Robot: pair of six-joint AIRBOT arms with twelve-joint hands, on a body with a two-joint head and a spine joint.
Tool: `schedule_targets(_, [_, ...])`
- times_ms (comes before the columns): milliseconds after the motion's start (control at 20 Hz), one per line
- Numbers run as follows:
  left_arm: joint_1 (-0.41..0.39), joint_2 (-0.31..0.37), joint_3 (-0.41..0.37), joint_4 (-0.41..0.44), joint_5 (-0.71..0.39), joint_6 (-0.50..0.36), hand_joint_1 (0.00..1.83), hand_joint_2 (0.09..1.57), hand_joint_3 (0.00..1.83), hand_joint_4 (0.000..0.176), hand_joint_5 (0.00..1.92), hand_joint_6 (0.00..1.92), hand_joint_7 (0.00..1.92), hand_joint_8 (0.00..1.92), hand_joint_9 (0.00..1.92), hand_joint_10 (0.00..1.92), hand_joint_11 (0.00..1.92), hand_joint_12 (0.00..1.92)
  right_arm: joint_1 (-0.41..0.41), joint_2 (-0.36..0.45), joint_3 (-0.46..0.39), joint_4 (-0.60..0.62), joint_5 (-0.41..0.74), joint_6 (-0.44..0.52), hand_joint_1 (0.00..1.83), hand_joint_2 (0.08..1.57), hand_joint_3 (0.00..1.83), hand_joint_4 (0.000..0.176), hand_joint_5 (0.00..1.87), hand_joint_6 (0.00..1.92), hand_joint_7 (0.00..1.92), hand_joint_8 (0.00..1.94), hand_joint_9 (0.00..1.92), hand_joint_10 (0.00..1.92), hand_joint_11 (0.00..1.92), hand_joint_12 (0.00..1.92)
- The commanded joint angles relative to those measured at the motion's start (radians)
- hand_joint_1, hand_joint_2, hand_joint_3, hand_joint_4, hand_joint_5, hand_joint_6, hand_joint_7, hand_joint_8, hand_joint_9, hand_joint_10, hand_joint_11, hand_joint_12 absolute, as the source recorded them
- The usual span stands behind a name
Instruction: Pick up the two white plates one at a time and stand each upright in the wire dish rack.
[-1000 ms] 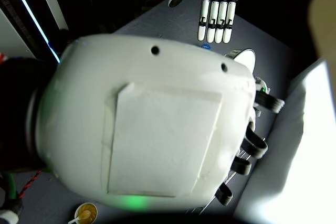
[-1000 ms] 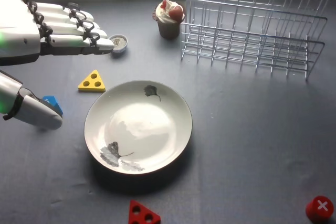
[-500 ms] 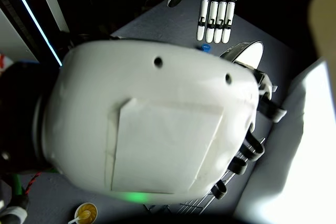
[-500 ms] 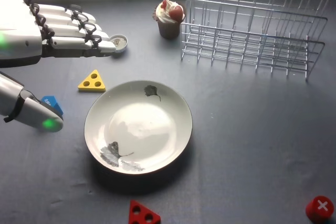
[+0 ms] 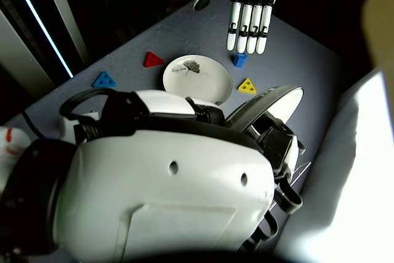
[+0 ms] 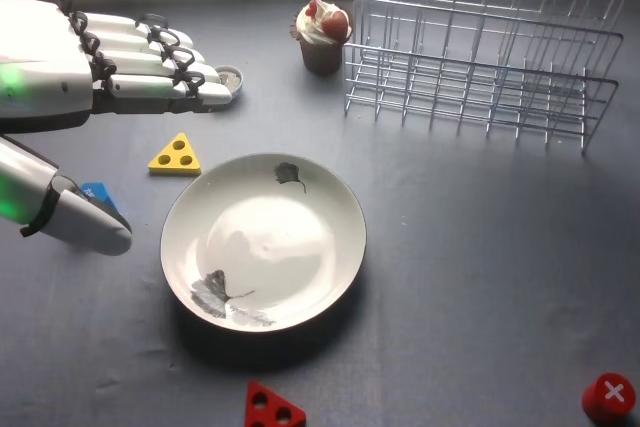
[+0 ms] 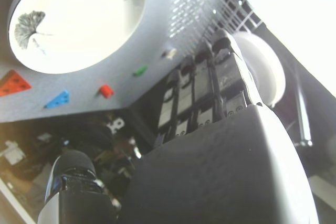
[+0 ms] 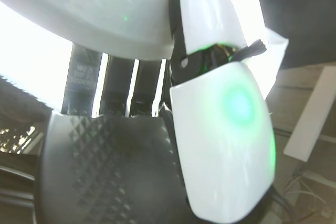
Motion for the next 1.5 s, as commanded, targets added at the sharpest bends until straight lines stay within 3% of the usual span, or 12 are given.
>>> schedule_targets(0, [-0.015, 0.002, -0.001, -0.062, -0.045, -0.001, 0.0, 0.95, 0.0, 0.0, 0.06, 0.01, 0.1, 0.0, 0.11, 0.01, 0.13, 0.01, 0.007, 0.003, 0.009, 0.047, 0.036, 0.027, 1.49, 1.07, 0.0, 0.0, 0.92, 1.01, 0.99, 0.69, 1.09, 0.79, 0.98, 1.4])
schedule_targets(450, [-0.016, -0.002, -0.007, -0.04, -0.049, -0.001, 0.0, 0.96, 0.0, 0.0, 0.05, 0.0, 0.1, 0.0, 0.11, 0.0, 0.13, 0.01, -0.052, -0.03, 0.092, 0.065, 0.064, 0.028, 1.49, 1.06, 0.0, 0.0, 0.96, 0.96, 1.04, 0.61, 1.09, 0.76, 1.02, 1.34])
schedule_targets(600, [-0.016, -0.003, -0.007, -0.036, -0.051, -0.001, 0.0, 0.96, 0.0, 0.0, 0.05, 0.01, 0.09, 0.0, 0.1, 0.0, 0.12, 0.0, -0.053, -0.039, 0.105, 0.065, 0.071, 0.028, 1.5, 1.04, 0.0, 0.0, 1.01, 0.89, 1.11, 0.47, 1.18, 0.62, 1.04, 1.3])
schedule_targets(950, [-0.016, -0.008, -0.007, -0.011, -0.069, -0.001, 0.04, 0.95, 0.0, 0.0, 0.04, 0.0, 0.09, 0.01, 0.1, 0.01, 0.13, 0.01, -0.055, -0.074, 0.154, 0.065, 0.088, 0.028, 1.49, 1.06, 0.0, 0.0, 0.94, 1.03, 1.08, 0.54, 1.08, 0.76, 1.01, 1.33])
schedule_targets(1200, [-0.016, -0.012, -0.007, 0.022, -0.092, -0.001, 0.0, 0.95, 0.0, 0.0, 0.06, 0.01, 0.11, 0.01, 0.11, 0.01, 0.12, 0.0, -0.056, -0.1, 0.189, 0.065, 0.097, 0.028, 1.5, 1.04, 0.0, 0.0, 0.99, 0.91, 1.14, 0.45, 1.14, 0.69, 1.03, 1.29])
schedule_targets(1350, [-0.015, -0.015, -0.007, 0.028, -0.108, -0.001, 0.0, 0.95, 0.0, 0.0, 0.06, 0.01, 0.1, 0.0, 0.1, 0.0, 0.11, 0.0, -0.054, -0.121, 0.212, 0.068, 0.1, 0.028, 1.5, 1.05, 0.0, 0.0, 0.96, 0.88, 1.12, 0.53, 1.16, 0.7, 0.97, 1.39])
schedule_targets(1450, [-0.015, -0.02, -0.007, 0.041, -0.12, -0.001, 0.01, 0.96, 0.0, 0.0, 0.05, 0.0, 0.08, 0.0, 0.08, 0.0, 0.09, 0.0, -0.055, -0.13, 0.227, 0.071, 0.102, 0.028, 1.5, 1.07, 0.0, 0.0, 0.89, 0.95, 1.06, 0.68, 1.12, 0.78, 0.91, 1.48])
